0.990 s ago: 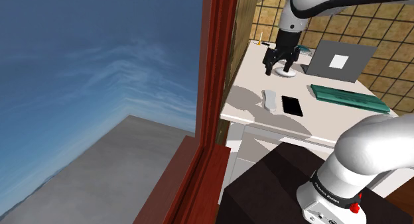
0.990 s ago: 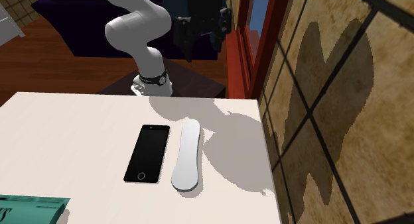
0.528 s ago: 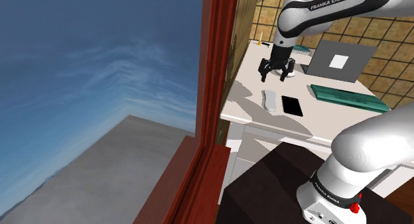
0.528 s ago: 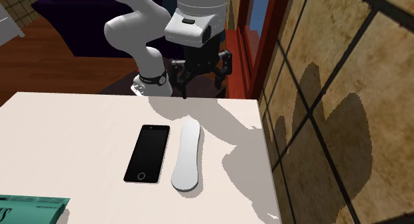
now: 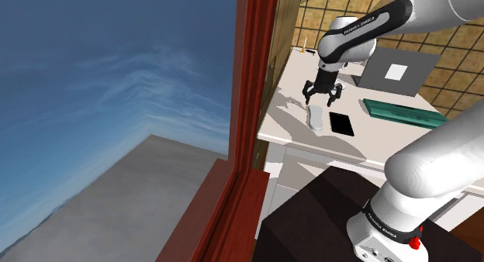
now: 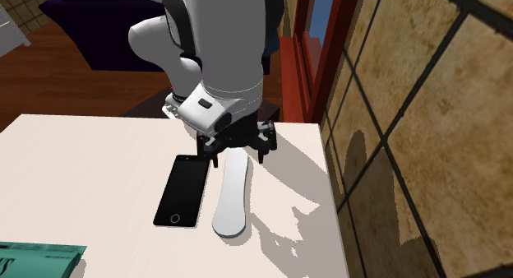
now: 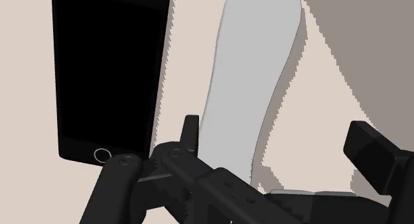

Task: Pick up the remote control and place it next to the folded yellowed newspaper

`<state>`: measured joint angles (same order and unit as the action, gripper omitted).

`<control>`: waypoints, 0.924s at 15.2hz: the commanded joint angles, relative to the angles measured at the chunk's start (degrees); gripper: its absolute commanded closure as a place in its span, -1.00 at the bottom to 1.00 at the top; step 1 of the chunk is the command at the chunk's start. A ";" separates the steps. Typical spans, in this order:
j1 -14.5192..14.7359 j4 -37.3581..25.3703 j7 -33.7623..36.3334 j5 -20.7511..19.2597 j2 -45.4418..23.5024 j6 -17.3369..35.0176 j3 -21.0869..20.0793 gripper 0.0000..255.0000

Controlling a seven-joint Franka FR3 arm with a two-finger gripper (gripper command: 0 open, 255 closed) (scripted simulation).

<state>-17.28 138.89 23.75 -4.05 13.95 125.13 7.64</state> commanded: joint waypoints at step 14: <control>-1.39 2.45 1.75 1.10 -7.90 10.23 1.62 -1.00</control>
<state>-18.68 141.31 25.50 -2.95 6.06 135.32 9.26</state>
